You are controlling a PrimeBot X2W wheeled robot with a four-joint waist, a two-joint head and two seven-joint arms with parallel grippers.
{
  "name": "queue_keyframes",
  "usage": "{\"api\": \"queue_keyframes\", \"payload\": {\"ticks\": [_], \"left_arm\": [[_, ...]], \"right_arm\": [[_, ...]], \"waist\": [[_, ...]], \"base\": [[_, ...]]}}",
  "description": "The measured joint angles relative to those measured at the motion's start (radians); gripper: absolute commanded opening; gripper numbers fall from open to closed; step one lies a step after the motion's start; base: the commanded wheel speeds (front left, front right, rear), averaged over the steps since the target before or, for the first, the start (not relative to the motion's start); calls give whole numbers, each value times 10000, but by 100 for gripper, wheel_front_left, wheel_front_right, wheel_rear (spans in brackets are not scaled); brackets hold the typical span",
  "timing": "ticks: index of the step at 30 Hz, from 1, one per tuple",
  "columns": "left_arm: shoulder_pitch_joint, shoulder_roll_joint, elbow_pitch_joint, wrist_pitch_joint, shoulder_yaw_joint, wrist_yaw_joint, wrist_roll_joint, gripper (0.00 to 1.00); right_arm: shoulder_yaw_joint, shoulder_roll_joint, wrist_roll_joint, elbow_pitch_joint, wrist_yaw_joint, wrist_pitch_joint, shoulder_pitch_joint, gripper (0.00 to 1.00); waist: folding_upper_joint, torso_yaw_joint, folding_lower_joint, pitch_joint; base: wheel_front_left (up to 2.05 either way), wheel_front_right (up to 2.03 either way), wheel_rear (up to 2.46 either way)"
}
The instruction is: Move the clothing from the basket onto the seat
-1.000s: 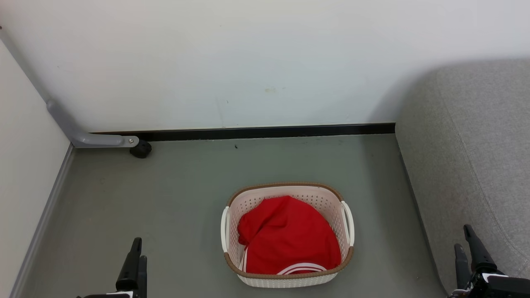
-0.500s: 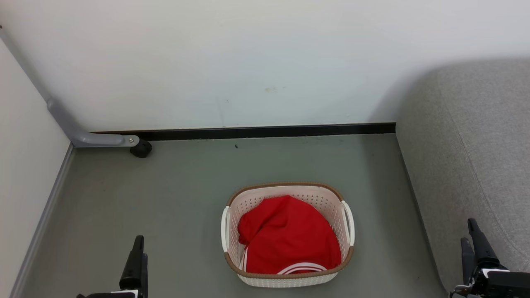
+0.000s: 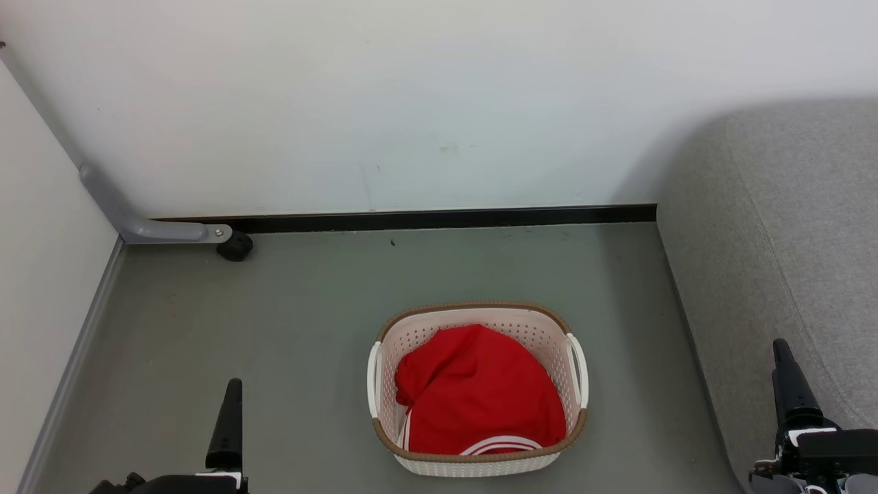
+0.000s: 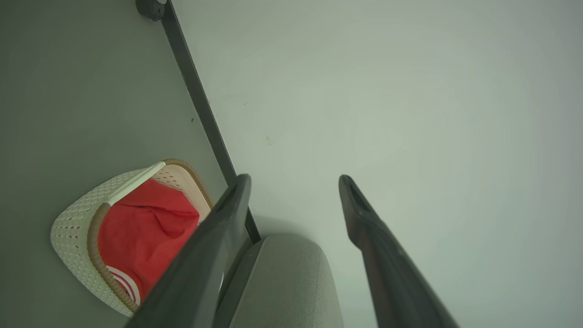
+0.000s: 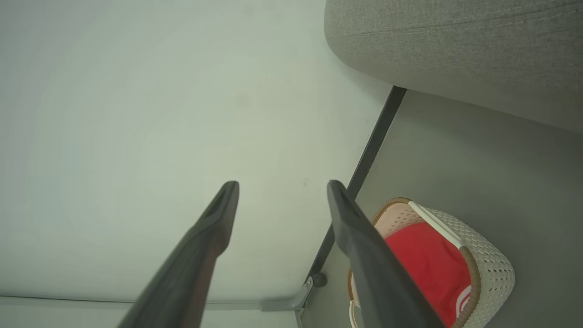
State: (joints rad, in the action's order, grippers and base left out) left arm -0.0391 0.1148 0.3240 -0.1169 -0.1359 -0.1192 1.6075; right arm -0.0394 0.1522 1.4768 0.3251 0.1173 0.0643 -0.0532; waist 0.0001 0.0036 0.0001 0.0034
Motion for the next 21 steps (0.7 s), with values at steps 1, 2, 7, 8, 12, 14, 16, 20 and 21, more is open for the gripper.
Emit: {"api": "queue_keyframes", "payload": {"ticks": [1,2,7,8,12,14,16,20,21], "left_arm": [[-15,-6,0,-12,0,42,-138,100],[-27,-17,0,-36,0,69,-274,100],[-146,-81,-17,-98,-19,245,-1266,100],[-186,-86,-38,-111,-25,326,-1429,100],[-215,-121,-50,-194,-61,502,-2261,100],[-219,-150,-52,-270,-94,587,-2637,100],[-221,-167,-52,-276,-130,679,-3080,100],[-249,-219,-58,-366,-221,815,-3862,100],[-256,-228,-59,-407,-244,855,-4023,100]], "right_arm": [[-50,46,-163,-6,0,6,-13,100],[-111,96,-303,-6,0,63,-21,100],[-257,286,-953,15,0,198,-124,100],[-286,314,-1081,21,2,265,-162,100],[-405,443,-1735,94,2,357,-254,100],[-412,468,-2094,142,2,431,-303,100],[-410,495,-2466,159,2,454,-369,100],[-447,604,-3223,159,2,575,-427,100],[-472,639,-3432,159,2,616,-435,100]], "waist": [[0,2,0,-1],[0,4,0,-2],[0,20,0,-7],[0,23,0,-9],[-1,28,0,-14],[0,26,0,-16],[0,22,0,-16],[0,9,0,-7],[0,5,0,-3]], "base": [[0,0,0],[0,0,0],[0,0,0],[0,0,0],[0,0,0],[0,0,0],[0,0,0],[0,0,0],[0,0,0]]}}
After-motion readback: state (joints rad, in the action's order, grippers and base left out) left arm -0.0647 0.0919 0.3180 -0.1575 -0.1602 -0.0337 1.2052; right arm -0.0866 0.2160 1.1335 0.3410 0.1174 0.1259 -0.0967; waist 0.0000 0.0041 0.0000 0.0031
